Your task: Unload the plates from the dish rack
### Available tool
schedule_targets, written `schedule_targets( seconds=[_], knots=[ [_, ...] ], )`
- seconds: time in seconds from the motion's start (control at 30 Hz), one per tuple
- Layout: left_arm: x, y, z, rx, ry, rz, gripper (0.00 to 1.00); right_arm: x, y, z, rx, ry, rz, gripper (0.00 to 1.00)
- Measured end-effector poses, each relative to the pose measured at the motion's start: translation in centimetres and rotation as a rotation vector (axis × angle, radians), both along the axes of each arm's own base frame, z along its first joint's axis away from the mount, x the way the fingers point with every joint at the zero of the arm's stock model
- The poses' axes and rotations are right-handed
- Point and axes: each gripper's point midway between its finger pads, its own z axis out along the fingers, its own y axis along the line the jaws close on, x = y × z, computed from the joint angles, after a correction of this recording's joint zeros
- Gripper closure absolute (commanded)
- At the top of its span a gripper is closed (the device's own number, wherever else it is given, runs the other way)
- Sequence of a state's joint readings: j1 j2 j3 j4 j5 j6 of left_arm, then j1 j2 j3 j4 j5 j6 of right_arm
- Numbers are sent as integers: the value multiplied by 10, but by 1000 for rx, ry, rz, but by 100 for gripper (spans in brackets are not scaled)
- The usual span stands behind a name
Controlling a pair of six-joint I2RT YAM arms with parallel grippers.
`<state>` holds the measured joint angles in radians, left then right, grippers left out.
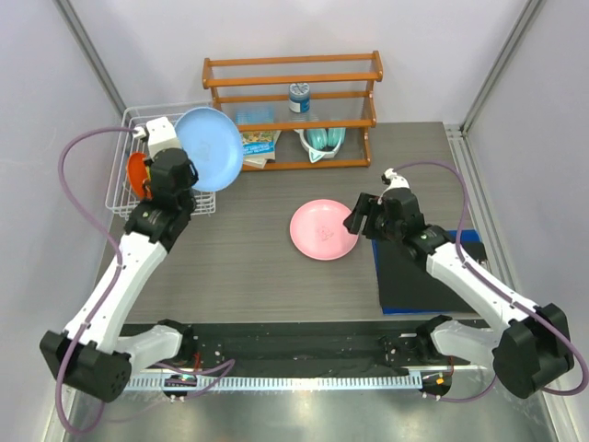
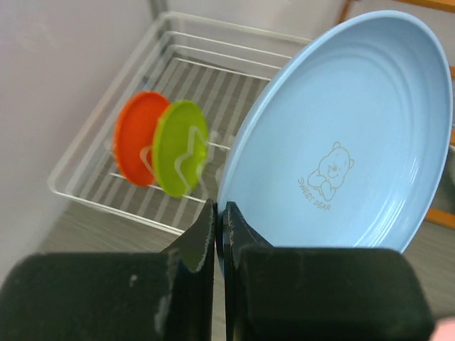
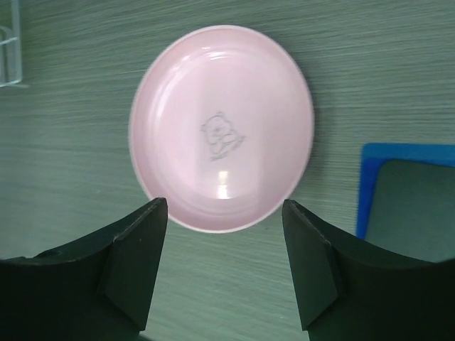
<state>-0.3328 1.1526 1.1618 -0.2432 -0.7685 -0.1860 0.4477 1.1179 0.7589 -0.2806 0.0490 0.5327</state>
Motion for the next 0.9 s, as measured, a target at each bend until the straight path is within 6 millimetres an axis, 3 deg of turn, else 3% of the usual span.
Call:
schedule_targets(
  seconds=[0.17,0.43,0.53,0.67,0.9],
  knots=[
    [-19,-34,-20,-188,9,-187,100,-2,27,28,149,-62,91,27],
    [-37,-98,-90,-410,175,-418,100,-4,57,69,344,-160,188,25],
    [-45,-116,-105,-448,222,-465,100,-5,63,73,381,-170,203,25],
    [-52,-134,-110,-473,245,-511,100,-2,70,75,407,-174,217,24],
    [-60,-161,-115,-488,271,-574,100,3,84,57,407,-129,234,24]
  ],
)
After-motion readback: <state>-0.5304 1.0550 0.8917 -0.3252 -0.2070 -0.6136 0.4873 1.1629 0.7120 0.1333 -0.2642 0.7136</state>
